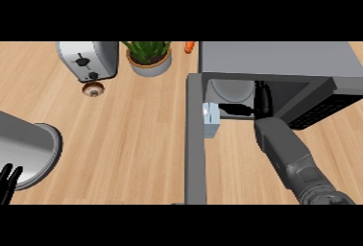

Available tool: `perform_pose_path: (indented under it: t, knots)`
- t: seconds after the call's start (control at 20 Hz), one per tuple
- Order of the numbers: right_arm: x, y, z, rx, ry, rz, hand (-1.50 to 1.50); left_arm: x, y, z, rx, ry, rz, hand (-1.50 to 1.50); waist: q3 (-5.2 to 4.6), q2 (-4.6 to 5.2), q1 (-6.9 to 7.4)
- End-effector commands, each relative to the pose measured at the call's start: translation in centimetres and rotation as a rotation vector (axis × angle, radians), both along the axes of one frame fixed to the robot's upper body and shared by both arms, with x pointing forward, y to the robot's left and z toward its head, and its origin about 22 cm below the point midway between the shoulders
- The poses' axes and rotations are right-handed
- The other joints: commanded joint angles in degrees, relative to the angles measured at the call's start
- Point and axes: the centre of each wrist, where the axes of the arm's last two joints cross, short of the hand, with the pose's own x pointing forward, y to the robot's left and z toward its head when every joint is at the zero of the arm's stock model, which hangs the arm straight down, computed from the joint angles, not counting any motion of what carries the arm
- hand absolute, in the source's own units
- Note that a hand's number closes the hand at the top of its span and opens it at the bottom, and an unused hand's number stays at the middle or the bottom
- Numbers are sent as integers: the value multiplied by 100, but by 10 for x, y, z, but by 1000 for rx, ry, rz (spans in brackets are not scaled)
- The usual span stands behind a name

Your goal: Pick up the milk, place it into the microwave and close the microwave

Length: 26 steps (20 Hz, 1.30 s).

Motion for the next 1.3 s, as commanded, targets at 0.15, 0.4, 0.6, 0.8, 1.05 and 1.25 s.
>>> perform_pose_path:
  t: [0.15,0.4,0.6,0.8,1.05,1.25]
  knots:
    - [-27,6,-32,170,30,141,-150,14,-8,-3,-39,13,-127,-150,-10,-68,-206]
    - [-52,10,-55,290,42,273,-150,7,-36,2,-62,19,-229,-150,-11,-98,-262]
    - [-80,6,-75,356,16,301,-150,5,-48,5,-58,18,-253,-150,-18,-143,-358]
    - [-104,3,-85,381,15,323,-150,-2,-40,0,-30,54,-350,-150,-26,-164,-396]
    - [-132,-18,-83,418,-13,283,-150,30,-73,1,31,54,-398,150,-27,-157,-472]
    - [-152,-45,-65,470,-39,289,-150,49,-91,2,70,51,-419,150,-27,-140,-462]
